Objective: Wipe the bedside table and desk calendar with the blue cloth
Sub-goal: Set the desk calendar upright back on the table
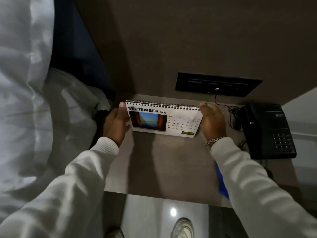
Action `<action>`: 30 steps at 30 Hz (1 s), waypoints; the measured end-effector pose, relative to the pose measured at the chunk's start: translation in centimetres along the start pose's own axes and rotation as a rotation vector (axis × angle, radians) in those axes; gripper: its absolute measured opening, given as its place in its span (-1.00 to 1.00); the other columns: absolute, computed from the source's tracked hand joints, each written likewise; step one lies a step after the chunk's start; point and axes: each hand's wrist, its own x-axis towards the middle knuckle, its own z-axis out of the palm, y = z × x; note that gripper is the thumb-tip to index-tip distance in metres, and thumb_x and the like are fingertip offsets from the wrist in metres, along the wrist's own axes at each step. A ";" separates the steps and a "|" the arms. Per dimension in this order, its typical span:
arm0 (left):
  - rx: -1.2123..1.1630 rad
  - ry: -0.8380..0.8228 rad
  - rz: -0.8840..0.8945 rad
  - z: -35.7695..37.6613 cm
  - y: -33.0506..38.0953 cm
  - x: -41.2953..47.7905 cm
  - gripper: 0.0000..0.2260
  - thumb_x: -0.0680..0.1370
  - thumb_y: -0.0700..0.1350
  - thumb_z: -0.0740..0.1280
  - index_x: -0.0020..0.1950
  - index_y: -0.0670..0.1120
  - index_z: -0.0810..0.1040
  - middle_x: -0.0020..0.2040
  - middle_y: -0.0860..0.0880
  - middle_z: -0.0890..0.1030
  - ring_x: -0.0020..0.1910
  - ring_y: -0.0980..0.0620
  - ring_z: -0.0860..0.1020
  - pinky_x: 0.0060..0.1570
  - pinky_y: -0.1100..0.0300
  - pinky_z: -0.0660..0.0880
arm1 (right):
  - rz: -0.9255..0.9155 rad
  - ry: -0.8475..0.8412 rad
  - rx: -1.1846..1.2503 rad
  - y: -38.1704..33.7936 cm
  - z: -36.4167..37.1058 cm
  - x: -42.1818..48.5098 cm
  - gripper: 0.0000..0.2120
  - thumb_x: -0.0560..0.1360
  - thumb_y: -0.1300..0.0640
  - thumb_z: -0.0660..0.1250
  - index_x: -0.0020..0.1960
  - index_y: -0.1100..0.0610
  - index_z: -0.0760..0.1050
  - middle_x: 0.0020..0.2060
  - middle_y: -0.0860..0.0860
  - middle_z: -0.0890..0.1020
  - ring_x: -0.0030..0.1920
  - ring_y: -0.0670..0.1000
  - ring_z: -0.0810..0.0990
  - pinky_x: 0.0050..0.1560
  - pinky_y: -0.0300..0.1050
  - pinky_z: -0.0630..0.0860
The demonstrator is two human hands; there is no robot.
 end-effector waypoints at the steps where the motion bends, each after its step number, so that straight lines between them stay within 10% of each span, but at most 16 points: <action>1: 0.020 0.006 -0.011 0.0 0.4 0.6 -0.56 0.54 0.25 0.17 0.18 -0.05 0.54 0.19 -0.11 0.60 0.14 -0.08 0.58 0.18 -0.07 0.52 | -0.001 -0.006 0.002 0.0 0.1 0.2 -0.61 0.53 -0.06 0.32 0.26 0.13 0.48 -0.25 -0.11 0.64 -0.09 0.01 0.67 -0.01 -0.05 0.59; 11: 0.091 -0.007 0.009 1.9 3.3 4.0 -0.69 0.27 0.33 0.31 -0.32 0.13 0.66 -0.05 -0.02 0.69 0.08 -0.12 0.63 0.25 -0.14 0.50 | -0.014 -0.015 0.069 -0.8 0.5 1.6 -0.53 0.51 -0.04 0.29 0.39 -0.10 0.29 -0.26 -0.08 0.66 -0.15 0.04 0.68 -0.09 0.01 0.61; 16: 0.036 0.027 0.052 2.6 4.6 7.4 -0.68 0.21 0.32 0.38 -0.36 0.08 0.67 0.03 -0.17 0.71 0.08 -0.19 0.65 0.20 -0.14 0.54 | -0.023 0.006 0.092 -2.1 2.2 3.6 -0.37 0.42 -0.09 0.24 0.47 -0.15 0.20 0.16 0.09 0.66 -0.01 0.08 0.63 0.03 0.09 0.51; 23: 0.042 0.036 -0.066 1.5 3.8 8.6 -0.59 0.16 0.32 0.38 -0.26 0.01 0.66 0.02 -0.10 0.72 0.07 -0.15 0.65 0.02 0.06 0.53 | -0.045 0.045 0.052 -1.9 3.6 4.4 -0.37 0.46 -0.04 0.28 0.49 -0.18 0.19 -0.27 -0.10 0.63 -0.32 -0.16 0.60 -0.25 -0.10 0.56; 30: 0.209 0.033 -0.147 0.9 5.2 8.7 -0.46 0.11 0.33 0.38 -0.14 -0.05 0.63 0.08 -0.13 0.69 0.07 -0.20 0.64 0.20 -0.13 0.53 | 0.030 0.043 -0.012 -3.2 2.5 3.3 -0.29 0.45 -0.12 0.38 0.51 -0.01 0.17 0.37 0.11 0.51 0.32 0.17 0.52 0.38 0.15 0.44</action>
